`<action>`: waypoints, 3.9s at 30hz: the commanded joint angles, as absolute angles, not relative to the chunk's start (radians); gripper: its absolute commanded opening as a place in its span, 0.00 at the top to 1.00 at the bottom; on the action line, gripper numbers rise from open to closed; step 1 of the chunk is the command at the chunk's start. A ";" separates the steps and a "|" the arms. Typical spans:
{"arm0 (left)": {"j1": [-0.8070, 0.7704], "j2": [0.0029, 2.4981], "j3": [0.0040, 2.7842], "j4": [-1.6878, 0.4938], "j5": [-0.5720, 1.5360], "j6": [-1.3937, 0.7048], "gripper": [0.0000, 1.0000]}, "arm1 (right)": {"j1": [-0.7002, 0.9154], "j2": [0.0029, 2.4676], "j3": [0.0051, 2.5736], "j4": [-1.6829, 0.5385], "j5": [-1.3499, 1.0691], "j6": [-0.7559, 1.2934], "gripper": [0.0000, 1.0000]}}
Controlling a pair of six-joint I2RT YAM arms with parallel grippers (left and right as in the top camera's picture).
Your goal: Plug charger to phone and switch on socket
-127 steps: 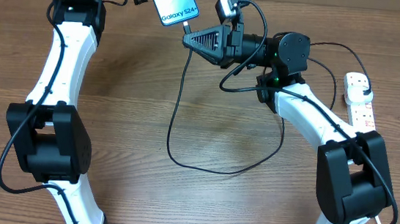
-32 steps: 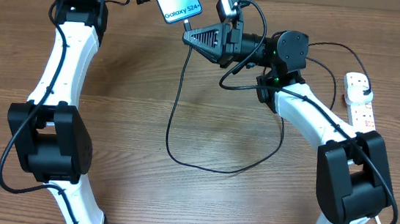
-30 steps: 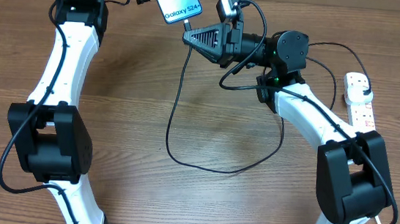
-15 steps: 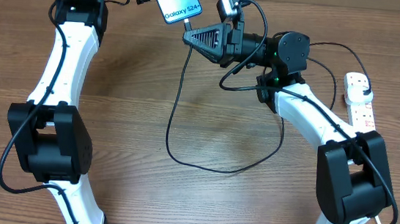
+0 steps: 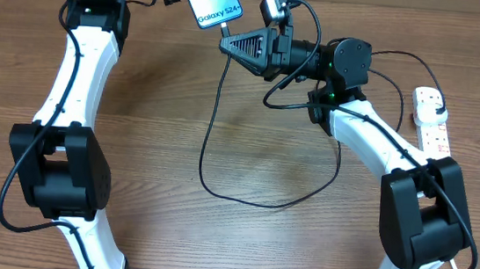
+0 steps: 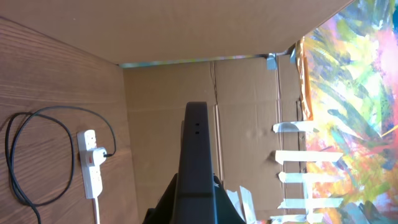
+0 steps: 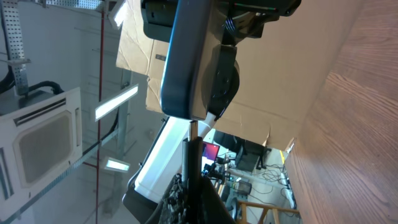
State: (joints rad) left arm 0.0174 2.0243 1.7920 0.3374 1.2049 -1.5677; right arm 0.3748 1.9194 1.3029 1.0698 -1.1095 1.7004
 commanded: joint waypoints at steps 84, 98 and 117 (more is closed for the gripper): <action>-0.001 2.007 1.811 0.349 1.212 -1.541 0.96 | 0.354 1.891 1.317 1.063 -1.071 1.698 0.96; -0.001 2.007 1.811 0.349 1.192 -1.541 0.96 | 0.354 1.891 1.317 1.063 -1.077 1.698 0.96; -0.014 2.007 1.811 0.349 1.160 -1.549 0.96 | 0.354 1.891 1.317 1.038 -1.078 1.695 0.96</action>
